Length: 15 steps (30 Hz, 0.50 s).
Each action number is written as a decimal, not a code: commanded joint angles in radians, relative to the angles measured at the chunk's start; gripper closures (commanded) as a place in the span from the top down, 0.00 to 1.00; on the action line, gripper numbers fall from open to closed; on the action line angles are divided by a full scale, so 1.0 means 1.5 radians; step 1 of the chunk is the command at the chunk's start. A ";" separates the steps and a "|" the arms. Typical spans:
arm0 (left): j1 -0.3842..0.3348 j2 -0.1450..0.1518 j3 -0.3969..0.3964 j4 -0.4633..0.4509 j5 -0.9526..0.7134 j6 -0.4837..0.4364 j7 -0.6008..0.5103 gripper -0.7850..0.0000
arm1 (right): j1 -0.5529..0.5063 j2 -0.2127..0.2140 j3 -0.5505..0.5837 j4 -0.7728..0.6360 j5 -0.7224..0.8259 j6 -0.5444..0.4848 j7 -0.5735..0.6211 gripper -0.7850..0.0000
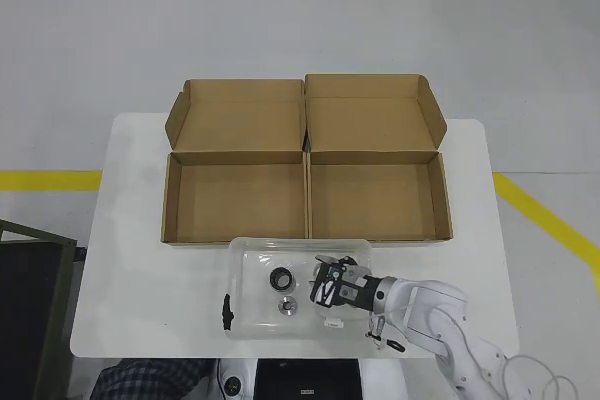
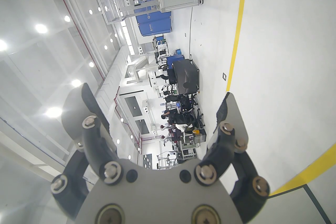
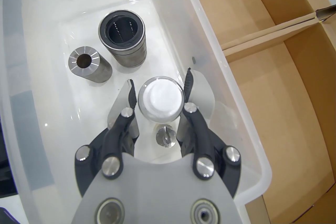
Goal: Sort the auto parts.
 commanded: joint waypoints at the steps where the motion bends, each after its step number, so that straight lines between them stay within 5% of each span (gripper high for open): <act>1: 0.000 0.000 0.000 0.000 0.000 0.000 0.000 1.00 | 0.002 0.000 0.000 -0.002 0.003 0.001 0.001 0.13; 3: 0.000 0.000 0.000 0.000 0.000 0.000 0.000 1.00 | 0.000 0.001 0.001 -0.012 0.006 -0.001 0.001 0.00; 15: 0.000 0.000 0.000 0.000 0.000 0.000 0.000 1.00 | -0.013 0.010 0.037 -0.017 0.154 -0.098 -0.121 0.00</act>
